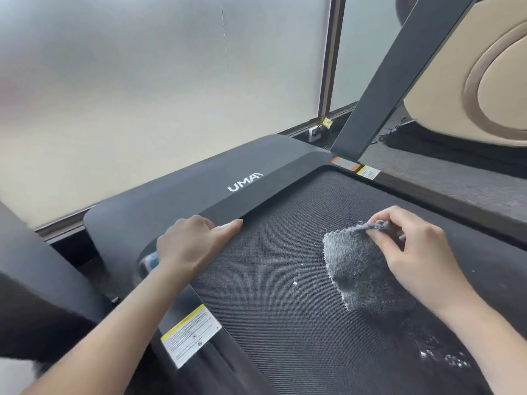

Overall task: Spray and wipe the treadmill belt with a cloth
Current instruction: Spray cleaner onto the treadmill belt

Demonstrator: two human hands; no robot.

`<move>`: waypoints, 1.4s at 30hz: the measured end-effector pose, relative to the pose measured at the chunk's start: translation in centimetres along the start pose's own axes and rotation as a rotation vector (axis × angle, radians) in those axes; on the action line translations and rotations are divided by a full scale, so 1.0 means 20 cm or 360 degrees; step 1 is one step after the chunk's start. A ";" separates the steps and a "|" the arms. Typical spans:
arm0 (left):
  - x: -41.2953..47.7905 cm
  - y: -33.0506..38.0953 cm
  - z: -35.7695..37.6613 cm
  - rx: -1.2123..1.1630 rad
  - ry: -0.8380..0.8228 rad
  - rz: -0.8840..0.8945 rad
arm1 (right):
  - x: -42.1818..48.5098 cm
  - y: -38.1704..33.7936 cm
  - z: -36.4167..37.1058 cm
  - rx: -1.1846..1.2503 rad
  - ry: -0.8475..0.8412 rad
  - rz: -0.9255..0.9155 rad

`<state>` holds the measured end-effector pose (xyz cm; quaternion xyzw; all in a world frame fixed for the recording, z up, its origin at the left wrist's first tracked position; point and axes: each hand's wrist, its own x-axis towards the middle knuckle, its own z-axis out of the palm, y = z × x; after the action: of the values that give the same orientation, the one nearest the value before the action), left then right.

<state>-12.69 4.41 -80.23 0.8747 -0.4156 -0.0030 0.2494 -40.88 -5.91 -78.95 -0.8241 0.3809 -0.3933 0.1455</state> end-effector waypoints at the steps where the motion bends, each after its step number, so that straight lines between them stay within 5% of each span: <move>1: -0.01 0.00 0.01 -0.0038 0.0053 -0.0004 | 0.00 0.00 0.00 -0.0001 -0.0001 -0.0005; 8: -0.04 -0.03 0.01 -0.0185 0.0236 0.0002 | -0.01 0.01 0.04 0.0010 -0.0006 -0.0021; 19: -0.06 0.09 0.12 -0.0095 -0.0286 0.0186 | -0.02 0.02 0.03 0.0020 -0.0019 -0.0029; 25: -0.09 0.19 0.24 -0.0268 -0.0098 0.0204 | -0.05 0.06 -0.01 -0.0002 0.0044 -0.0002; 32: 0.10 0.38 0.37 -0.0227 -0.0278 0.0212 | -0.03 0.11 -0.10 -0.0052 0.0078 0.0042; 38: 0.23 0.65 0.47 -0.0344 0.0015 0.0286 | 0.01 0.20 -0.17 -0.0117 0.0045 0.0083; 42: 0.32 0.77 0.59 -0.0339 -0.0011 0.0414 | 0.04 0.27 -0.20 -0.0100 0.0086 0.0137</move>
<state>-22.20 -13.57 -82.38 0.7822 -0.5234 -0.0178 0.3375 -46.34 -9.82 -78.83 -0.8001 0.4321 -0.3966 0.1259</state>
